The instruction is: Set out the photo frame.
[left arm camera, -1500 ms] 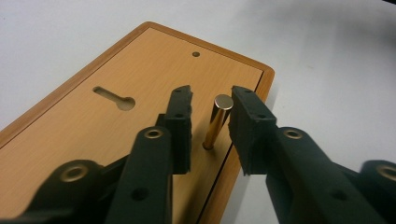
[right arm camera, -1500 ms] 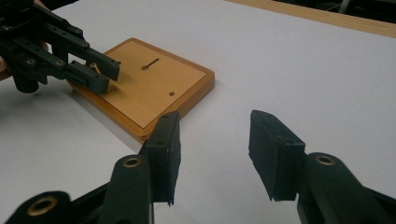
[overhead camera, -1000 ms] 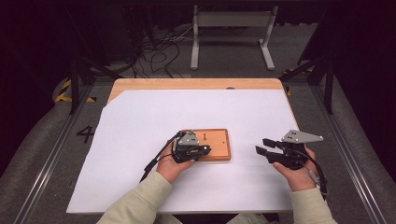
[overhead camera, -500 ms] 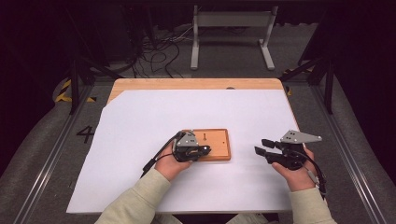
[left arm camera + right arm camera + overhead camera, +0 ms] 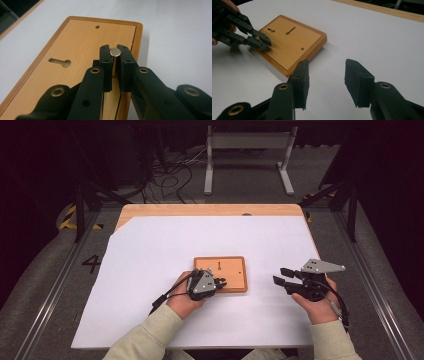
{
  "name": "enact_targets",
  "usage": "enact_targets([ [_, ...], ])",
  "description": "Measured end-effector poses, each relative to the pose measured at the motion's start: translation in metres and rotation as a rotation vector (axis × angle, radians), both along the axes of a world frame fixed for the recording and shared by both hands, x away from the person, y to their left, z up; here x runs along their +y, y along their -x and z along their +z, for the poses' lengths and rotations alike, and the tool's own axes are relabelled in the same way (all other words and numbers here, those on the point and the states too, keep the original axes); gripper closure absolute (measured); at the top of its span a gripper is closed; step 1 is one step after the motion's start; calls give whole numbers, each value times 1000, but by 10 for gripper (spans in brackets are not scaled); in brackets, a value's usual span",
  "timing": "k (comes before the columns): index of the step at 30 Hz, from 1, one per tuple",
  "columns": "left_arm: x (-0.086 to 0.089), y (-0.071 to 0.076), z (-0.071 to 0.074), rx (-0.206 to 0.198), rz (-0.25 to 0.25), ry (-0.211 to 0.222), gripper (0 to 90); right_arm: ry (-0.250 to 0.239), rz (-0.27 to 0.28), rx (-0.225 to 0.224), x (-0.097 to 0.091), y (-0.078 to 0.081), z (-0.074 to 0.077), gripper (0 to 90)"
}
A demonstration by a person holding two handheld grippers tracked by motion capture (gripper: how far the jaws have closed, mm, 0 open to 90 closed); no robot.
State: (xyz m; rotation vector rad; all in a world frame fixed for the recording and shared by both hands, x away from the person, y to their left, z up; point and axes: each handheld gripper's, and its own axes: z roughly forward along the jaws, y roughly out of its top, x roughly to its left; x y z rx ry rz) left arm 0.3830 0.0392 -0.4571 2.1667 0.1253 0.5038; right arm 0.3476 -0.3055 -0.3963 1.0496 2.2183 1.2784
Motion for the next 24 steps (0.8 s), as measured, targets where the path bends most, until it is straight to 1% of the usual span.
enact_targets([
  [1, 0, 1, 0, -19, -5, -9, 838, -3, 0, 2, 1, 0, 0, 553],
  [3, 0, 6, -1, -74, -19, -25, 838, -1, 3, -3, 1, -1, 1, 553],
  [4, 0, 7, -2, -90, -22, -28, 839, -1, 6, -3, 2, -1, 2, 553],
  [5, 0, 7, -2, -90, -22, -28, 839, -1, 6, -3, 2, -1, 2, 553],
  [6, 0, 9, -2, -105, -24, -34, 839, -2, 8, -2, 2, -1, 2, 553],
  [7, 0, 12, -3, -129, -27, -45, 839, -1, 11, -5, 3, -2, 2, 556],
  [9, -1, 16, -4, -171, -33, -58, 839, 0, 9, 3, 4, -3, 3, 562],
  [10, -1, 19, -4, -201, -40, -73, 840, -4, 16, 5, 6, -3, 4, 564],
  [11, -1, 19, -4, -201, -40, -73, 840, -4, 16, 5, 6, -3, 4, 564],
  [13, -1, 22, -5, -236, -46, -92, 839, -3, 25, 5, 7, -4, 4, 564],
  [14, -2, 23, -5, -250, -49, -93, 840, -4, 28, 7, 8, -4, 4, 565],
  [16, -2, 25, -6, -267, -51, -101, 840, 7, 45, 6, 9, -4, 5, 572],
  [18, -2, 27, -7, -280, -51, -106, 840, 7, 57, 6, 10, -4, 7, 572],
  [19, -2, 27, -7, -280, -50, -106, 839, 2, 59, 11, 10, -4, 8, 562],
  [21, -2, 27, -7, -280, -47, -105, 839, 12, 59, 20, 12, -5, 8, 533],
  [22, -2, 27, -7, -281, -47, -103, 839, 12, 59, 20, 12, -5, 8, 533],
  [23, -2, 27, -7, -280, -45, -103, 839, 15, 56, 40, 14, -7, 9, 499],
  [24, -2, 27, -7, -281, -44, -102, 839, 18, 55, 45, 16, -7, 10, 493],
])
